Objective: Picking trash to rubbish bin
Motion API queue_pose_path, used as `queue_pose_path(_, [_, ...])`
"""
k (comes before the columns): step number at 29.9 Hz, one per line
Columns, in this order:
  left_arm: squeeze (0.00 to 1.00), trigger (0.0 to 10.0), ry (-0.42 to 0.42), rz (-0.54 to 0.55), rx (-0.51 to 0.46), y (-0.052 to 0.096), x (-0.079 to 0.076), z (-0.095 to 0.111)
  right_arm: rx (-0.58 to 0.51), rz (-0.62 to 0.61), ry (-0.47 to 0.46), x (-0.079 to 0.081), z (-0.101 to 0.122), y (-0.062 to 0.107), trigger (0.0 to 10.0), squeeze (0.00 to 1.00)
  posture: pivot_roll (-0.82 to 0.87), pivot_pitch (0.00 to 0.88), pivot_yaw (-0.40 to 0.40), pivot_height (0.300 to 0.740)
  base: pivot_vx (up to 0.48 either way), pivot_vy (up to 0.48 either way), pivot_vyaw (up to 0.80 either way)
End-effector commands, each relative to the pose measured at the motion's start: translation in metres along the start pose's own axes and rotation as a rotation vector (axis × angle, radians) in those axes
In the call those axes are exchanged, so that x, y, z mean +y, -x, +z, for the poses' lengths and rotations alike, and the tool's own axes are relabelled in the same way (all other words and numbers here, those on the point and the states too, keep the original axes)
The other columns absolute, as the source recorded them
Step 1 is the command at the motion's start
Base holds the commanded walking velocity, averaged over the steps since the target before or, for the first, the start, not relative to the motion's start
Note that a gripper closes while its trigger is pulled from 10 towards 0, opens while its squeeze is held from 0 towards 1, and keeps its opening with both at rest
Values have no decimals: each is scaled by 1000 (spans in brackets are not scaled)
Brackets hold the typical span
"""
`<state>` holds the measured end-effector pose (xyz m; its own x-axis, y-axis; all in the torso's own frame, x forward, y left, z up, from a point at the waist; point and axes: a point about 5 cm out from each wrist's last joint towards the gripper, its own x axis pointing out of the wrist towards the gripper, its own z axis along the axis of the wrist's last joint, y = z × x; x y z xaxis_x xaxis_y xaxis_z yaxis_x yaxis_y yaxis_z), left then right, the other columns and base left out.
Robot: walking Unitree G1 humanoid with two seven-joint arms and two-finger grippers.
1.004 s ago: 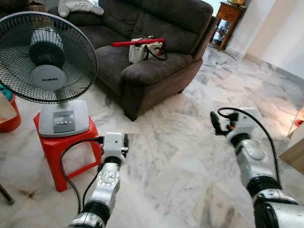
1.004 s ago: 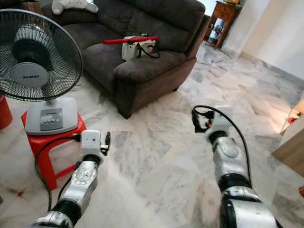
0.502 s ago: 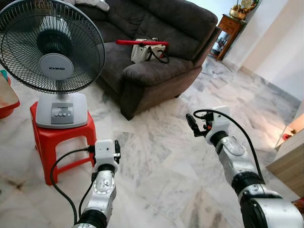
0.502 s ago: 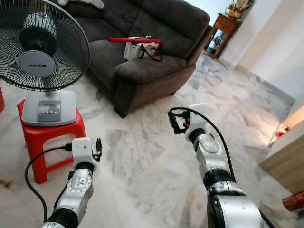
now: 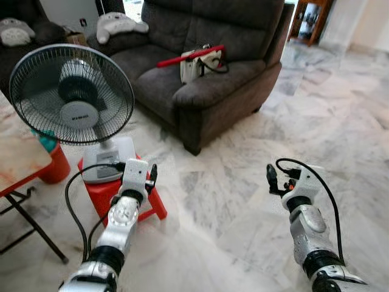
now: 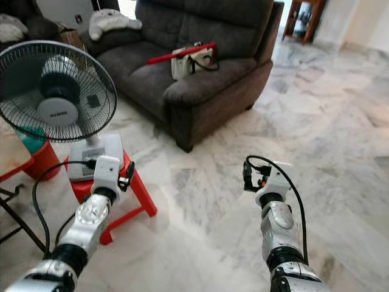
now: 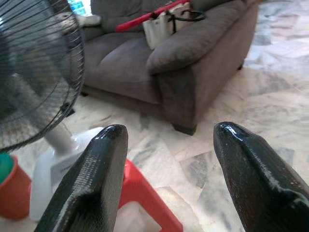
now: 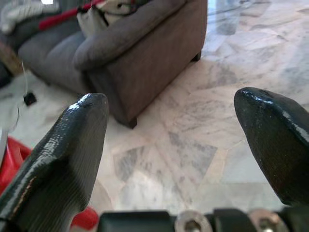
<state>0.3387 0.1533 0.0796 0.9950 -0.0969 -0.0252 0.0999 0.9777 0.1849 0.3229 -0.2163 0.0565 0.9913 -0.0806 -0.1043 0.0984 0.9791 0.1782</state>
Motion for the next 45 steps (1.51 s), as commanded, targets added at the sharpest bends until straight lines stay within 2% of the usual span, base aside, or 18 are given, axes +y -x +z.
queue_pose_path(1, [0,10000,47,15,49,2,8,-8,-25,14,3,6,1,0,10000,0,-197,0,119,740,0,0,0])
queue_pose_path(4, [0,10000,85,26,79,5,5,-14,-34,17,5,5,2,1,10000,0,-160,0,101,740,0,0,0])
queue_pose_path(7, [0,10000,144,41,68,7,1,-14,-19,23,13,3,-1,3,10000,0,-126,0,72,740,0,0,0])
queue_pose_path(11, [0,10000,162,66,58,11,2,-17,-1,50,32,8,-4,3,10000,0,-114,0,56,740,0,0,0])
queue_pose_path(15, [0,10000,180,72,71,15,-2,-22,-7,46,37,4,-2,3,10000,0,-130,0,37,740,0,0,0])
queue_pose_path(18, [0,10000,173,37,81,13,-23,-21,-5,29,39,-8,2,4,10000,0,-109,0,2,740,0,0,0])
queue_pose_path(20, [0,10000,146,5,85,14,-30,-21,3,34,38,-6,0,5,10000,0,-110,0,-2,740,0,0,0])
queue_pose_path(21, [0,10000,141,-19,97,17,-35,-25,17,52,43,0,-7,8,10000,0,-123,0,2,740,0,0,0])
queue_pose_path(24, [0,10000,134,-27,117,19,-43,-28,27,60,51,0,-10,10,10000,0,-145,0,6,740,0,0,0])
queue_pose_path(29, [0,10000,141,-35,134,21,-49,-31,22,59,43,-2,-9,11,10000,0,-149,0,-1,740,0,0,0])
queue_pose_path(30, [0,10000,137,-32,129,20,-49,-30,36,68,44,-1,-12,12,10000,0,-160,0,-27,740,0,0,0])
queue_pose_path(36, [0,10000,136,7,133,18,-40,-30,39,97,53,6,-9,9,10000,0,-150,0,-62,740,0,0,0])
queue_pose_path(39, [0,10000,136,41,113,17,-31,-28,45,126,38,17,-8,4,10000,0,-103,0,-74,740,0,0,0])
queue_pose_path(45, [0,10000,118,87,114,13,-9,-25,56,146,6,41,-7,-5,10000,0,-20,0,4,740,0,0,0])
